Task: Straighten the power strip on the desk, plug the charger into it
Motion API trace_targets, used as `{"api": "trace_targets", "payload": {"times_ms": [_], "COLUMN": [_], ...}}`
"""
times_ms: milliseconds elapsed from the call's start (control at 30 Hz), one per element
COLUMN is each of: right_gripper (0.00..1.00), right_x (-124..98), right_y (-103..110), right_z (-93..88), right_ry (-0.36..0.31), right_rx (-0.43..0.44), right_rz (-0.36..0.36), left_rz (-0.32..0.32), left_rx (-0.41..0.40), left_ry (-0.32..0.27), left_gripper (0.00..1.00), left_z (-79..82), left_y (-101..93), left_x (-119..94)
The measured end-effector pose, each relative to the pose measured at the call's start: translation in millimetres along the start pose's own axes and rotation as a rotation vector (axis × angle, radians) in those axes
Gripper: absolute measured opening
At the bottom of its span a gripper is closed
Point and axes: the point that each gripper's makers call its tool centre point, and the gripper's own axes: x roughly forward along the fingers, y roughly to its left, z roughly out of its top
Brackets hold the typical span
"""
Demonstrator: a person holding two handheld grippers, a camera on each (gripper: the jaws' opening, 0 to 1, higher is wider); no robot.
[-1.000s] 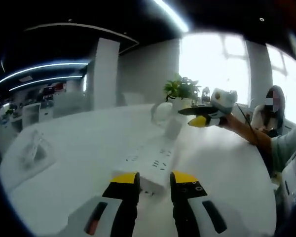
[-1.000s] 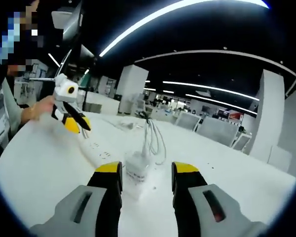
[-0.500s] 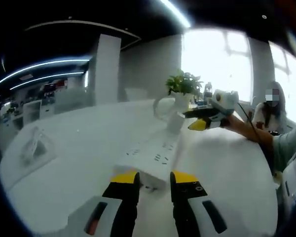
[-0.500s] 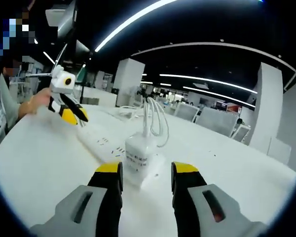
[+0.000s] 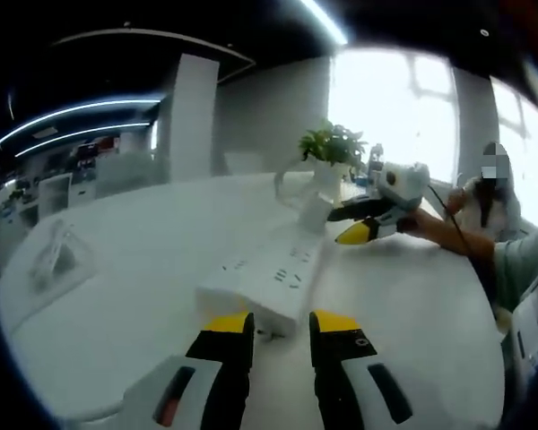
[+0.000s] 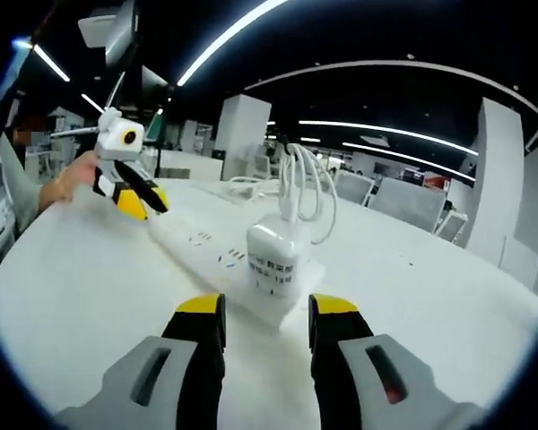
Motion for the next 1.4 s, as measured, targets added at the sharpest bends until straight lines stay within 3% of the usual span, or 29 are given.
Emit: {"api": "trace_targets", "payload": {"times_ms": [633,1100,1400], "right_gripper": [0.27,0.23,0.21], "right_x": [3.7,4.2,4.0], "right_y": [-0.8,-4.4,-3.4], "right_z": [-8.6,-8.2,-8.4], "right_ry": [0.021,0.012,0.019], "right_rx": [0.025,0.121,0.113], "right_rz": [0.004,-0.008,-0.01], "left_rz": [-0.008,0.001,0.015], "left_rx": [0.001,-0.003,0.009], "left_ry": [0.019,0.01,0.011], "left_gripper": [0.26,0.24,0.24], "left_z": [-7.8,-6.9,-7.0], "left_y": [-3.7,0.1,2.7], "left_x": [7.1,7.3,7.9]}}
